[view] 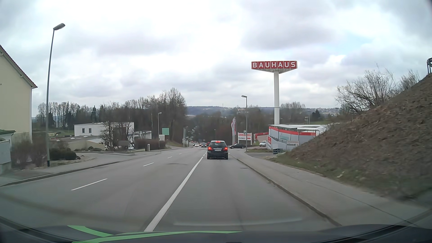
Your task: Follow the waypoints while adhering to traffic rules and regulations
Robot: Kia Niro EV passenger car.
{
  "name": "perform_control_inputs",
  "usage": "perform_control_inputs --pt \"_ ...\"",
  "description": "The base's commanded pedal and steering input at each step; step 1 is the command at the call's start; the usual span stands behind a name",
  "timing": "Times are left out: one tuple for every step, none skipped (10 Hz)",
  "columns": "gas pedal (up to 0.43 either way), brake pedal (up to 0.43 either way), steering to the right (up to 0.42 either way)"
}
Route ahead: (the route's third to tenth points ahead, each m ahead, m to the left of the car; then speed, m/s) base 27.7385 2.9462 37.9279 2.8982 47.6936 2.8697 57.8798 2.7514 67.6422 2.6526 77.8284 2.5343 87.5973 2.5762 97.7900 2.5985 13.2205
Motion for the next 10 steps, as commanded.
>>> perform_control_inputs --pt "0.000 0.140 0.002" --pt "0.000 0.140 0.002" --pt "0.000 0.140 0.002" --pt "0.000 0.146 0.002" --pt "0.000 0.146 0.003" --pt "0.000 0.146 0.003" --pt "0.000 0.152 0.003" --pt "0.000 0.159 0.003" --pt "0.000 0.159 0.003" --pt "0.000 0.165 0.003"
